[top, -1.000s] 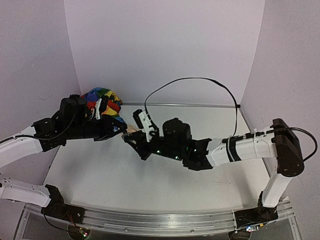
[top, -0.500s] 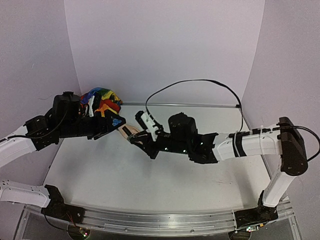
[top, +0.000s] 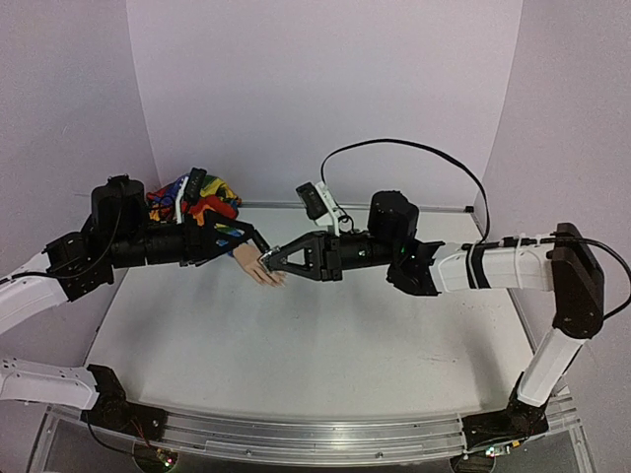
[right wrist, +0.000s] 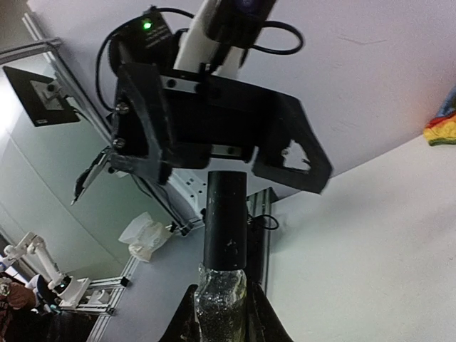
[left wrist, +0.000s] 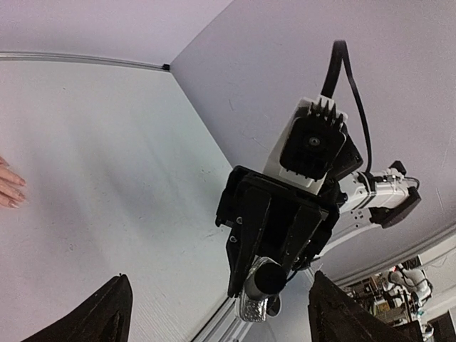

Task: Paint the nails
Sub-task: Unscrew the cap of the nail polish bottle.

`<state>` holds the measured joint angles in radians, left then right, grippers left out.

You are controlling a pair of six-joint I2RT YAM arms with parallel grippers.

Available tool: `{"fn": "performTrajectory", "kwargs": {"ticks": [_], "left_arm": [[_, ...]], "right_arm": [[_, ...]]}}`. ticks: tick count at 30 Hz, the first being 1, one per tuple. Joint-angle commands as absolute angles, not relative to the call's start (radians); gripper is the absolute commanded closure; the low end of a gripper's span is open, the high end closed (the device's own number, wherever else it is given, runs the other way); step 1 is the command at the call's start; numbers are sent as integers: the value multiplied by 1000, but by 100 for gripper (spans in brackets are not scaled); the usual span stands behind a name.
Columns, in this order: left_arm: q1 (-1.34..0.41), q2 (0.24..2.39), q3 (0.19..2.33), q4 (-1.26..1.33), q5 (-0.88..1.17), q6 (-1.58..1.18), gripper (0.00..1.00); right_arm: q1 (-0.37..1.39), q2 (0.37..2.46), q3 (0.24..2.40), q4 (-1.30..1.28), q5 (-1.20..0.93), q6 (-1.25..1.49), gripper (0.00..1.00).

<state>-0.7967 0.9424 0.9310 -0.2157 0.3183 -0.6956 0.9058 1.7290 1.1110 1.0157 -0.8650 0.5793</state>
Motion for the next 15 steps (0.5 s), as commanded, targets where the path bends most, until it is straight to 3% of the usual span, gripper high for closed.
{"fn": "performTrajectory", "kwargs": {"ticks": [1,7,15], "left_arm": [[-793,957,929,-30,466,-685,17],[-794,990,943,-4,513,-692,44],[-805,1046,947,-5,514,-700,70]], "right_arm": [[908,1759,1144,1261,-996,736,100],[908,1765,1140,1279,-975,733,100],[907,1767,1127,1259,-908,674,100]]}}
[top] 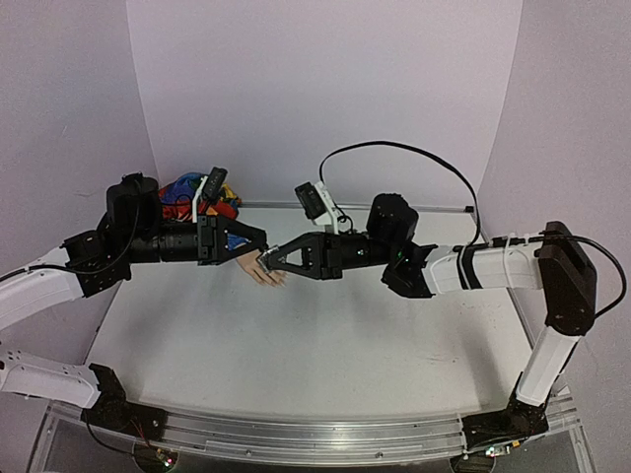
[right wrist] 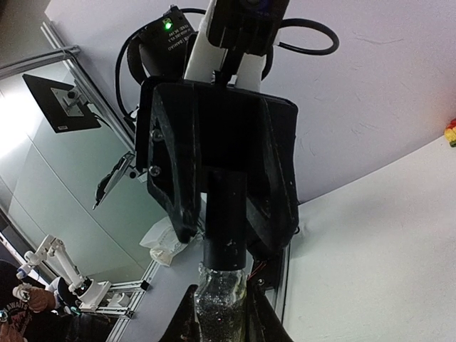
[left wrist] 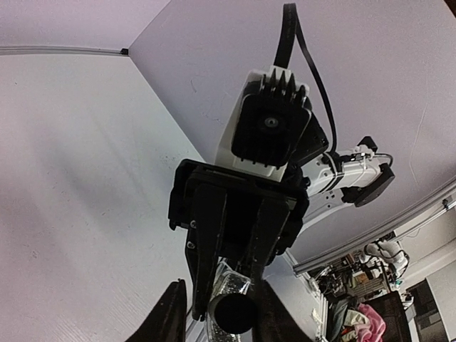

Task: Paint the nails
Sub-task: Unscrew the cap of the nail polish bottle.

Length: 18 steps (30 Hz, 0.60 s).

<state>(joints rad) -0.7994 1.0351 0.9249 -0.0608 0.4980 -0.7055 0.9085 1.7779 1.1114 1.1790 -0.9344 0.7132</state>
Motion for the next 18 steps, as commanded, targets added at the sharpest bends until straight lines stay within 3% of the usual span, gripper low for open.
{"fn": "performTrajectory", "kwargs": {"ticks": [1,5,6,7,9,11,14,18], "left_arm": [[-805,1046,948,-5,506,-700,74],[-806,1056,956,-22,430,-715,97],[-805,1067,959,-36,399,-734,99],[-806,1077,961,-54,358,-756,100],[-808,1101,970,-96,270,-806,100],[-812,1129,987,-124,224,-838,100],[-816,1170,1023,-156,211,-848,100],[-816,1187,1074,-236,209,-837,100]], "right_arm": [[908,1759,1120,1223,-886,644,100],[934,1692,1097,934,-616,385,100],[981,1659,1096,803,-401,257,100],[1073,1640,1088,736,-40,99,100],[1216,1687,1078,853,585,-168,100],[1249,1775,1103,1019,847,-345,100],[1253,1815,1129,1071,851,-415,100],[1253,1740,1060,1042,611,-363,100]]}}
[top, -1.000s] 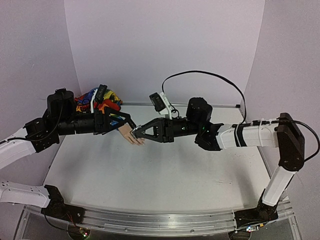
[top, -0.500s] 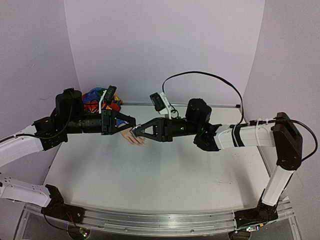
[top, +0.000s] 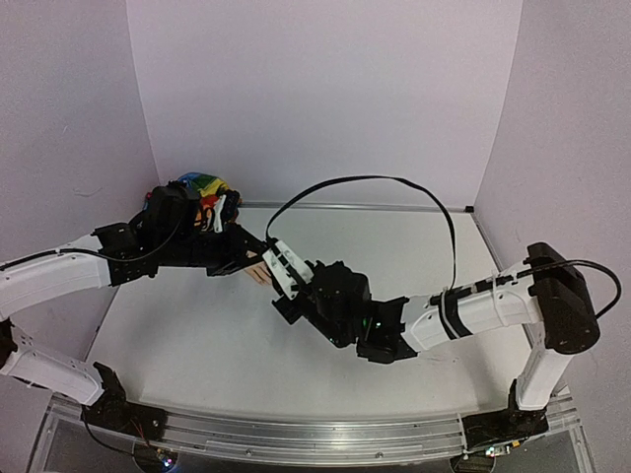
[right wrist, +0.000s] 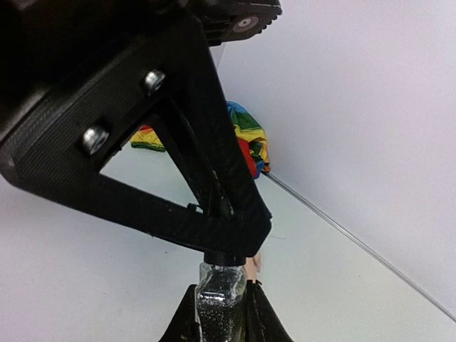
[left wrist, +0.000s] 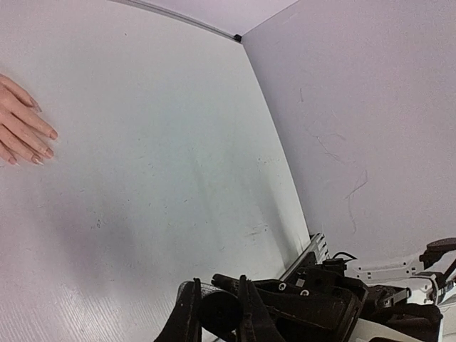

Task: Paint the nails
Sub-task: Unscrew the cap of the nail polish bottle.

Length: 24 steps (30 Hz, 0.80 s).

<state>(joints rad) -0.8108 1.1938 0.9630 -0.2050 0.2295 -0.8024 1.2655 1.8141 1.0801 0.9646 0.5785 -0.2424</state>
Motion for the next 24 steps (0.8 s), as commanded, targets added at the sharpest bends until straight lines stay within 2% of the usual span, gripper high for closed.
{"fn": "performTrajectory", "kwargs": {"ticks": [1,3,4,6,7,9,12,15,19,24], "left_arm": [[-817,1178,1068,-239,210,-835,99],[-816,1149,1049,-237,212,-830,79],[-816,1131,1039,-234,215,-822,62],[-816,1084,1019,-231,228,-786,39],[-816,1062,1008,-226,238,-768,31],[-815,1021,990,-218,261,-732,23],[-814,987,985,-191,329,-692,19],[-815,994,991,-102,443,-671,18],[-819,1075,1045,-10,554,-673,24],[-838,1159,1096,74,589,-665,35]], "right_arm": [[1253,1722,1048,1013,549,-352,100],[1244,1674,1023,957,407,-314,100],[1231,1648,1013,920,322,-275,100],[1172,1591,1010,819,125,-166,100],[1138,1569,1012,780,17,-112,100],[1060,1529,995,765,-232,-18,100],[947,1512,989,812,-563,164,100],[881,1526,1009,907,-803,295,100],[868,1546,1057,974,-952,377,100],[866,1538,1063,1054,-987,442,100]]}}
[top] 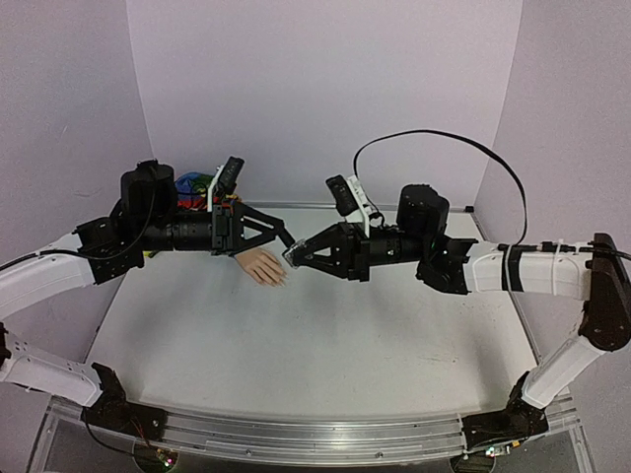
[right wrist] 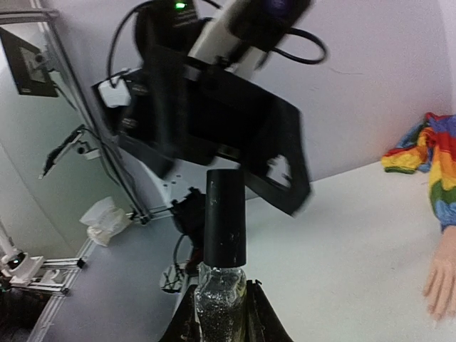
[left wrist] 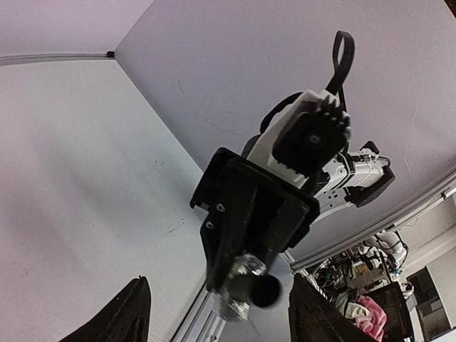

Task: Paint the nails
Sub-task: Unscrew the cap of the nail polish bottle.

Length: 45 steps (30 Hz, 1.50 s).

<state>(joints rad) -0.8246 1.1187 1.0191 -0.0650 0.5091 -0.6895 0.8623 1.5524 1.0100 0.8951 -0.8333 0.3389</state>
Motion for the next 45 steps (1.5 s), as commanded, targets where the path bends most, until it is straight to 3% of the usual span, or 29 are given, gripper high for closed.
{"fn": "performTrajectory", "kwargs": {"ticks": [1,11,13,16,19,21,23,32,35,45], "left_arm": [[-845,1172,1104,88,598,-664,37],[-916,1230,1150,119,564,-628,69],[-916,1239,1146,119,555,-635,79],[-916,1249,1142,109,508,-657,89],[-916,1258,1145,59,402,-693,100],[-916,1274,1163,12,352,-703,100],[-916,1292,1187,-45,329,-697,100],[-915,1276,1213,-126,333,-625,100],[-916,1274,1213,-131,343,-623,100],[-915,1272,1228,-188,335,-602,100]], "right_arm": [[865,1535,1063,1060,-983,448,100],[851,1506,1021,1060,-899,407,100],[851,1504,1011,1038,-864,388,100],[853,1493,1004,939,-737,311,100],[904,1471,998,805,-461,155,100],[988,1477,1011,729,-197,21,100],[1020,1499,1037,695,-90,-21,100],[981,1515,1089,587,-390,104,68],[966,1528,1098,582,-446,127,62],[942,1553,1135,580,-503,159,60]]}}
